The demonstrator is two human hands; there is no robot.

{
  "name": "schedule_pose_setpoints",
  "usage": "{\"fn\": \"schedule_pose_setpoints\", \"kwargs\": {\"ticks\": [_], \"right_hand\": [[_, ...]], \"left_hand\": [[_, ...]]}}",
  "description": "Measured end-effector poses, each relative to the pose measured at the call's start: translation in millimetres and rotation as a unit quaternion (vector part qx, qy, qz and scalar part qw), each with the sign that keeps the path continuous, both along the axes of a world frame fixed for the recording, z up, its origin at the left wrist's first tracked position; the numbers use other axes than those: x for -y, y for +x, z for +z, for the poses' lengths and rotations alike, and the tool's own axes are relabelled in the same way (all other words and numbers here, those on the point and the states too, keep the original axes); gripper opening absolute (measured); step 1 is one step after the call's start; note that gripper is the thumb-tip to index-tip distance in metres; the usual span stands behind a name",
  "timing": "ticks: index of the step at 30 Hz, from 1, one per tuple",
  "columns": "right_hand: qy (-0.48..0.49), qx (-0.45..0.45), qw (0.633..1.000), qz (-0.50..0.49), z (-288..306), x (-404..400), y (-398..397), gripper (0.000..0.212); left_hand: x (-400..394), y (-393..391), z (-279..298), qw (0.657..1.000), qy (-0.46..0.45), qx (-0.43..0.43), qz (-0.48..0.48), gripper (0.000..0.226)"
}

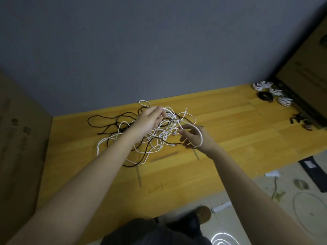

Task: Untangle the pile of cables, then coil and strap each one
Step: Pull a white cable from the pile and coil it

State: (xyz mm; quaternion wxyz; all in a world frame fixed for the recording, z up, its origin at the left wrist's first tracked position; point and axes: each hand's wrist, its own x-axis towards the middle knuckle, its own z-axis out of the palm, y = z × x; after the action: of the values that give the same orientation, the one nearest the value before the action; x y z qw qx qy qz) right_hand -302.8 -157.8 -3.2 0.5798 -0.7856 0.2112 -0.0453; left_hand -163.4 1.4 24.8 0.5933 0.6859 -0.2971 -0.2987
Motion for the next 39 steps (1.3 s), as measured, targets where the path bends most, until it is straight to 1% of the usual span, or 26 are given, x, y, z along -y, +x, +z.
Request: {"fn": "schedule_pose_setpoints", "kwargs": {"ticks": [2, 3, 4, 5, 6, 8, 9, 12, 14, 16, 18, 19, 21, 22, 24, 26, 27, 30, 31, 33, 36, 39], "right_hand": [[0.083, -0.041, 0.996, 0.006, 12.8, 8.1, 0.4, 0.02], [0.1, -0.042, 0.994, 0.006, 22.3, 13.4, 3.6, 0.023], [0.092, -0.029, 0.995, -0.003, 34.6, 20.0, 8.8, 0.024], [0.042, -0.009, 0.999, -0.016, 50.0, 27.7, 15.7, 0.025], [-0.042, 0.013, 0.998, -0.034, 68.2, 37.4, 23.7, 0.026], [-0.198, 0.054, 0.977, -0.061, 112.2, 57.2, 40.5, 0.026], [-0.251, 0.064, 0.963, -0.075, 136.8, 67.0, 48.2, 0.024], [-0.347, 0.1, 0.924, -0.127, 214.1, 91.3, 65.1, 0.021], [-0.363, 0.15, 0.904, -0.169, 263.3, 104.0, 73.0, 0.023], [-0.357, 0.197, 0.891, -0.201, 306.1, 113.0, 80.3, 0.022], [-0.326, 0.236, 0.888, -0.222, 338.6, 119.1, 88.0, 0.018], [-0.302, 0.257, 0.887, -0.234, 351.4, 120.5, 91.5, 0.017], [-0.26, 0.308, 0.874, -0.271, 372.6, 121.9, 98.4, 0.018], [-0.239, 0.337, 0.862, -0.295, 381.4, 122.3, 101.8, 0.018], [-0.213, 0.391, 0.833, -0.327, 396.5, 120.4, 107.5, 0.018], [-0.213, 0.433, 0.817, -0.315, 402.5, 114.4, 112.7, 0.015], [-0.216, 0.442, 0.818, -0.298, 401.0, 110.0, 115.5, 0.014], [-0.224, 0.43, 0.843, -0.232, 378.0, 91.7, 121.9, 0.019], [-0.226, 0.423, 0.85, -0.217, 367.4, 85.2, 123.9, 0.023], [-0.205, 0.4, 0.871, -0.198, 344.9, 72.5, 127.4, 0.023], [-0.122, 0.353, 0.918, -0.132, 304.3, 52.2, 128.2, 0.028], [-0.124, 0.308, 0.94, -0.085, 261.3, 31.9, 120.6, 0.024]], "left_hand": [[10.2, 11.6, 5.8, 0.995, 0.026, 0.085, 0.038, 0.031], [17.5, 15.3, 13.4, 0.991, 0.028, 0.12, 0.052, 0.031], [25.5, 18.7, 23.9, 0.987, 0.023, 0.147, 0.066, 0.031], [34.6, 22.0, 37.1, 0.982, 0.013, 0.172, 0.081, 0.031], [43.6, 25.7, 53.5, 0.977, -0.001, 0.193, 0.093, 0.032], [62.8, 33.1, 93.6, 0.967, -0.031, 0.231, 0.103, 0.032], [72.0, 36.8, 116.9, 0.961, -0.045, 0.252, 0.105, 0.032], [95.2, 47.8, 192.9, 0.936, -0.085, 0.317, 0.131, 0.032], [106.5, 53.7, 242.2, 0.922, -0.11, 0.343, 0.143, 0.031], [115.1, 56.4, 286.0, 0.915, -0.128, 0.353, 0.146, 0.032], [122.1, 54.7, 324.1, 0.922, -0.139, 0.337, 0.13, 0.035], [124.7, 51.9, 341.0, 0.931, -0.154, 0.314, 0.104, 0.036], [127.0, 43.2, 368.8, 0.95, -0.201, 0.237, 0.017, 0.038], [126.6, 38.2, 379.6, 0.953, -0.223, 0.202, -0.028, 0.039], [125.0, 28.7, 395.0, 0.948, -0.253, 0.167, -0.096, 0.041], [122.7, 21.3, 402.3, 0.94, -0.276, 0.143, -0.143, 0.04], [121.6, 18.4, 404.1, 0.935, -0.29, 0.127, -0.161, 0.04], [120.8, 12.5, 399.9, 0.922, -0.326, 0.111, -0.179, 0.038], [121.5, 11.9, 396.2, 0.922, -0.33, 0.114, -0.17, 0.035], [122.5, 13.3, 387.8, 0.926, -0.332, 0.124, -0.129, 0.028], [122.0, 23.8, 372.5, 0.928, -0.324, 0.181, -0.029, 0.022], [121.0, 40.1, 351.6, 0.928, -0.293, 0.227, 0.042, 0.022]]}}
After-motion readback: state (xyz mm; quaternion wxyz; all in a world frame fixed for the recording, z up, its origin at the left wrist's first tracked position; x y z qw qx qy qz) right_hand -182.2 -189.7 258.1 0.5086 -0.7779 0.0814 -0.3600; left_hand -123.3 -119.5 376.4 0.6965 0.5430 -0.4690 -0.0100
